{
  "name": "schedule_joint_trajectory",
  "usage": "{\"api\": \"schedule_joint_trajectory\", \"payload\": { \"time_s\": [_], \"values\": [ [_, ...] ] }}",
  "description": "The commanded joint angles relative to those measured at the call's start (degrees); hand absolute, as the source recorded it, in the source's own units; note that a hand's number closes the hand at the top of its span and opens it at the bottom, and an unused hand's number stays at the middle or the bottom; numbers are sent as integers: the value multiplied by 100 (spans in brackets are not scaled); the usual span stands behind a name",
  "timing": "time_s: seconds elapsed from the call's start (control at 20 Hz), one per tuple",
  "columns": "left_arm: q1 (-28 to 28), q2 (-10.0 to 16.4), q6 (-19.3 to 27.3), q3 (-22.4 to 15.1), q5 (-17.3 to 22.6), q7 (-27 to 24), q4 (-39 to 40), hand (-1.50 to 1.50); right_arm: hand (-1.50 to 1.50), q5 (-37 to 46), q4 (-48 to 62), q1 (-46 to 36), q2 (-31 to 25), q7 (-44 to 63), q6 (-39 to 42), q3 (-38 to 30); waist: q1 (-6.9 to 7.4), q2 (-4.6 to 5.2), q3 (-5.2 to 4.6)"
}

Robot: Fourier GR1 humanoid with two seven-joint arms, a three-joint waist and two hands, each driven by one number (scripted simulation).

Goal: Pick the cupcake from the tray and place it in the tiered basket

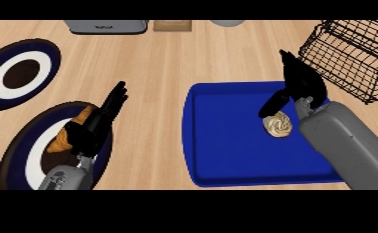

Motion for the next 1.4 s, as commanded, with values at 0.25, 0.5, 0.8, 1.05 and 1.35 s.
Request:
{"api": "schedule_joint_trajectory", "payload": {
  "time_s": [0.25,0.5,0.8,1.05,1.35],
  "values": [
    [9,-100,38,40,-45,-101,10,0,-150,-409,-1178,-681,360,2786,1403,161,8,56,41],
    [-147,-198,55,35,-107,-144,169,0,-150,182,-1198,-518,249,2828,1112,247,-52,74,41],
    [12,-46,-122,103,-30,-171,71,0,-150,114,-627,-166,207,2818,1348,124,11,91,43],
    [123,-35,-65,88,-109,-47,-145,0,-150,357,-489,213,467,2515,1025,-25,57,98,52],
    [12,-219,-119,81,-166,-279,209,0,-150,834,-595,537,772,2565,998,9,15,109,48]
  ]
}}
